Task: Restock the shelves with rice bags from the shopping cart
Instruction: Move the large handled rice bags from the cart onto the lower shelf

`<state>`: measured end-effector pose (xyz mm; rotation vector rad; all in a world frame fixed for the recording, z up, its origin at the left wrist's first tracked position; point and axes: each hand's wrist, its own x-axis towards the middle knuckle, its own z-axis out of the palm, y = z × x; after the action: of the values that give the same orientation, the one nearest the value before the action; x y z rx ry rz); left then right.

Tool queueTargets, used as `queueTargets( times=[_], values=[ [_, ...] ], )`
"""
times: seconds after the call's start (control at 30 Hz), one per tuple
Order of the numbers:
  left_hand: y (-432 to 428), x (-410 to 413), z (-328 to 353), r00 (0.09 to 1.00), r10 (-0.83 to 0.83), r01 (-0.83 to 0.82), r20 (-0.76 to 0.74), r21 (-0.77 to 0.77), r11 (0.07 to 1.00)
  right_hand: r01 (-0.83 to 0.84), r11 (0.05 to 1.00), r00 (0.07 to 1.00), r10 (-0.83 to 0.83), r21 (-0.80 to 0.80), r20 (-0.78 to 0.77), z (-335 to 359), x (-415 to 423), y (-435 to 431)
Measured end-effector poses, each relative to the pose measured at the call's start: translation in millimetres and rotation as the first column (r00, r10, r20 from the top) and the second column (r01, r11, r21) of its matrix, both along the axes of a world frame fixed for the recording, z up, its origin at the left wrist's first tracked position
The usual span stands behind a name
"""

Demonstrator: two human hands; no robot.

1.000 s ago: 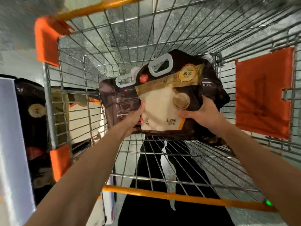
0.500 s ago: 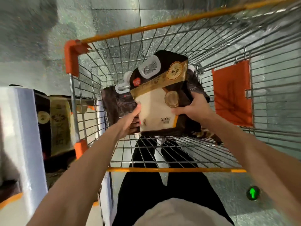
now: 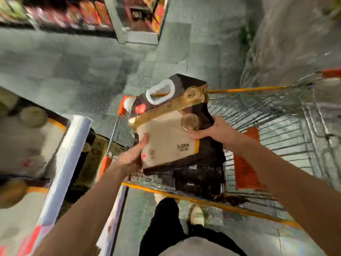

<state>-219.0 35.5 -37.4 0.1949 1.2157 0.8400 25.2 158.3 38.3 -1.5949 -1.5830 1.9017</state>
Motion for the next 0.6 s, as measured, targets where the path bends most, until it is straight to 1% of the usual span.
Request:
queueTargets(
  times=[0.07, 0.13, 0.2, 0.27, 0.3, 0.37, 0.4, 0.43, 0.47, 0.53, 0.6],
  values=[
    [-16, 9, 27, 0.998, 0.036, -0.031, -0.052, 0.094, 0.995, -0.056, 0.998, 0.997, 0.058, 0.039, -0.048, 21, 4, -8],
    [-34, 22, 52, 0.996, 0.089, -0.087, -0.005, 0.173, 0.981, -0.137, 0.986, 0.987, 0.145, 0.099, -0.073, 42, 11, -16],
    [-51, 31, 72, 0.984, 0.175, -0.178, 0.035, 0.225, 0.958, -0.173, 0.975, 0.974, 0.19, 0.139, -0.124, 60, 12, -24],
    [-75, 32, 90, 0.964, 0.266, -0.252, -0.018, 0.263, 0.931, -0.184, 0.963, 0.966, 0.214, 0.196, -0.147, 77, 3, -34],
    [-85, 32, 98, 0.943, 0.325, -0.295, -0.069, 0.275, 0.915, -0.21, 0.955, 0.958, 0.244, 0.211, -0.151, 82, -5, -38],
    [-111, 27, 117, 0.886, 0.434, -0.372, -0.163, 0.308, 0.876, -0.255, 0.939, 0.941, 0.296, 0.229, -0.166, 90, -25, -53],
    [-124, 24, 127, 0.855, 0.472, -0.397, -0.213, 0.316, 0.862, -0.272, 0.933, 0.939, 0.312, 0.237, -0.148, 93, -33, -60],
    [-146, 19, 140, 0.804, 0.531, -0.44, -0.268, 0.333, 0.834, -0.298, 0.922, 0.934, 0.335, 0.248, -0.124, 101, -49, -72],
    [-158, 15, 148, 0.768, 0.557, -0.458, -0.316, 0.337, 0.823, -0.302, 0.919, 0.931, 0.342, 0.252, -0.131, 102, -59, -78],
    [-191, 7, 169, 0.658, 0.632, -0.523, -0.409, 0.355, 0.775, -0.322, 0.905, 0.918, 0.37, 0.279, -0.143, 115, -85, -100],
    [-225, -3, 193, 0.534, 0.715, -0.587, -0.451, 0.41, 0.698, -0.362, 0.88, 0.895, 0.421, 0.308, -0.151, 127, -110, -124]
  ],
)
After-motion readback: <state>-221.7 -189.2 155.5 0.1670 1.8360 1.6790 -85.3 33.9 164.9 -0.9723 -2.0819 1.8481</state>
